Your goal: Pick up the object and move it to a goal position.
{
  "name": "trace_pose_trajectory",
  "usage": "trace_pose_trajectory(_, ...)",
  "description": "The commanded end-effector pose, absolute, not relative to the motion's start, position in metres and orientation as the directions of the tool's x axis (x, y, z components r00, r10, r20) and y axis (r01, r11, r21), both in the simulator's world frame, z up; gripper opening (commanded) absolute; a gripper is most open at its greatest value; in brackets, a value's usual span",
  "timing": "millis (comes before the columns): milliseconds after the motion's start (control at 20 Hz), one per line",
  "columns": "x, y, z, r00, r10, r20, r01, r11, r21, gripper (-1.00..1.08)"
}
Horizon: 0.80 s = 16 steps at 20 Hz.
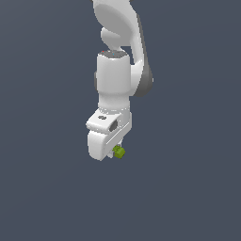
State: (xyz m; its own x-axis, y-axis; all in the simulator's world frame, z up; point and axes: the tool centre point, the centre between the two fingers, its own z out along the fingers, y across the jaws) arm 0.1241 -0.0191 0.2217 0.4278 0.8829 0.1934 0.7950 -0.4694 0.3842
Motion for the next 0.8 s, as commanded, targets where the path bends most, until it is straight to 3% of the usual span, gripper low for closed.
trace_pose_trajectory(0,0.139,-0.023,0.275,0.409,0.882,0.234,0.751,-0.471,0.463,-1.00)
trace_pose_trajectory(350,0.150,-0.029,0.374,0.366,0.880,0.302,0.652,-0.474,0.592,-1.00)
trace_pose_trajectory(750,0.149,-0.032,0.408,0.349,0.879,0.324,0.613,-0.476,0.630,-1.00)
